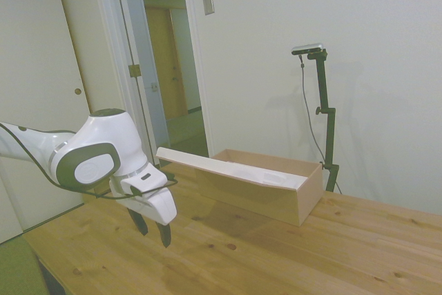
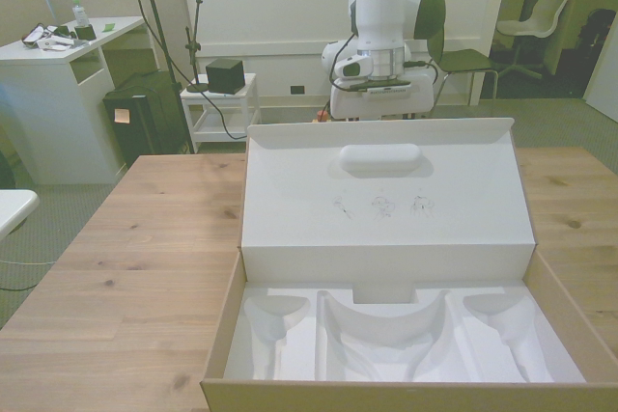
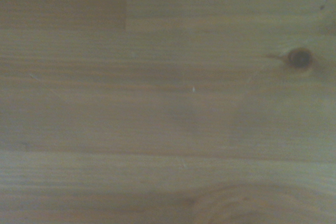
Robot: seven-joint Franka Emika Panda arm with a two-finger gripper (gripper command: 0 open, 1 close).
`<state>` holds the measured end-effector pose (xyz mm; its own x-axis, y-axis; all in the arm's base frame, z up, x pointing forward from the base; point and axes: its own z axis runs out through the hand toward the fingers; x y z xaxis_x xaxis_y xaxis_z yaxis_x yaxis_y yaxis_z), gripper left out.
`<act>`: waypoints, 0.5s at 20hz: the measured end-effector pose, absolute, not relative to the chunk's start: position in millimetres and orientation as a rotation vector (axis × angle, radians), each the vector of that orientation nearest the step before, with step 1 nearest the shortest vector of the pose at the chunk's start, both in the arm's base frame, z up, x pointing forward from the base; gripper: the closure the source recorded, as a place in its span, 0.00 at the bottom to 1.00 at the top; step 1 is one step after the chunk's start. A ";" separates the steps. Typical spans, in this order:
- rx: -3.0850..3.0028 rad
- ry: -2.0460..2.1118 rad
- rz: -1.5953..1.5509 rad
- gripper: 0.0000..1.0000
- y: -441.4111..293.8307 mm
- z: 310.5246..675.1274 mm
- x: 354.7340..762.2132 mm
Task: Close the box
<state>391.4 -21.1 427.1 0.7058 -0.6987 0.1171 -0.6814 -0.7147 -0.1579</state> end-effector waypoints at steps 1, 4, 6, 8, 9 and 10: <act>-2.803 1.135 -0.270 0.00 -20.8 432.4 394.2; -2.791 1.122 -0.315 0.00 -22.2 450.3 405.1; -2.787 1.101 -0.345 0.00 -25.4 462.4 413.0; -2.780 1.086 -0.373 0.00 -31.4 474.6 420.8; -2.776 1.082 -0.385 0.00 -33.3 480.4 425.1; -2.772 1.080 -0.396 0.00 -34.2 486.6 430.3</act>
<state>430.3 -34.2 486.6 0.7075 -0.6801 0.1921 -0.6432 -0.7324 -0.2234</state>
